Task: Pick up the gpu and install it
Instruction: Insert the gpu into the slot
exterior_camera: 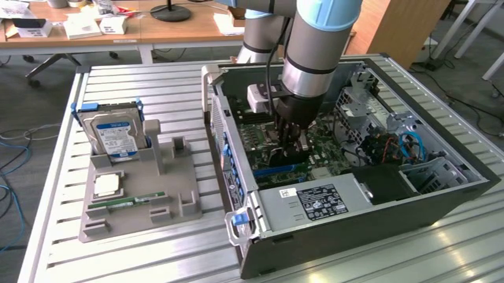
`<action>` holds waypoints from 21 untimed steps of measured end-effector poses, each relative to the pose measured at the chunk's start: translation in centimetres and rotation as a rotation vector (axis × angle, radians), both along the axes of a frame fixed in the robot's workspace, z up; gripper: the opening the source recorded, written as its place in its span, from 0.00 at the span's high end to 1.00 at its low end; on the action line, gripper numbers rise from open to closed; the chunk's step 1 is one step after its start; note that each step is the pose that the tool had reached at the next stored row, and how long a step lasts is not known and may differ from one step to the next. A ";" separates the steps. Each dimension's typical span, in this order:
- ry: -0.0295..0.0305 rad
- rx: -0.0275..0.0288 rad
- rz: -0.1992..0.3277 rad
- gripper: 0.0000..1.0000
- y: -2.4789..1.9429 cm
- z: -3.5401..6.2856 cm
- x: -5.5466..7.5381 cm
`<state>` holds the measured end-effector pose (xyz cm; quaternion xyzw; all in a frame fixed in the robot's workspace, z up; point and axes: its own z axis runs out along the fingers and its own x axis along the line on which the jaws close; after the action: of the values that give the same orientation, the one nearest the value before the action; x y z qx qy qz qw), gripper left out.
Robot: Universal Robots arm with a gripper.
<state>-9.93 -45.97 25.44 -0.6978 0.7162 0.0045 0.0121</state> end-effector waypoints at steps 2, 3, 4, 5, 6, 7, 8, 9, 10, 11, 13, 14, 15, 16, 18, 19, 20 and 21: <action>0.0000 0.0000 0.000 0.74 0.00 -0.04 0.0; 0.0000 -0.0001 -0.001 0.74 -0.01 -0.04 0.0; 0.0000 -0.0003 -0.002 0.74 -0.01 -0.04 0.0; 0.0001 -0.0006 -0.002 0.74 -0.02 -0.05 0.0; 0.0001 -0.0011 -0.002 0.74 -0.03 -0.05 0.0; 0.0000 -0.0016 -0.003 0.74 -0.04 -0.05 0.0; 0.0000 -0.0021 -0.003 0.74 -0.04 -0.05 0.0; 0.0000 -0.0025 -0.003 0.74 -0.05 -0.06 0.0; 0.0000 -0.0028 -0.003 0.74 -0.06 -0.05 0.0; 0.0000 -0.0030 -0.004 0.74 -0.06 -0.05 0.0; 0.0001 -0.0030 -0.004 0.74 -0.06 -0.05 0.0; 0.0001 -0.0030 -0.004 0.74 -0.06 -0.06 0.0; 0.0001 -0.0032 -0.004 0.74 -0.07 -0.06 0.0; 0.0000 -0.0033 -0.004 0.74 -0.07 -0.10 0.0; 0.0001 -0.0041 -0.003 0.74 -0.07 -0.13 0.0; 0.0001 -0.0041 -0.003 0.74 -0.07 -0.13 0.0; 0.0002 -0.0042 -0.003 0.74 -0.07 -0.13 0.0; 0.0000 -0.0044 -0.004 0.74 -0.06 -0.14 0.0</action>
<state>-9.92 -46.04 25.30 -0.6966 0.7174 0.0030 0.0106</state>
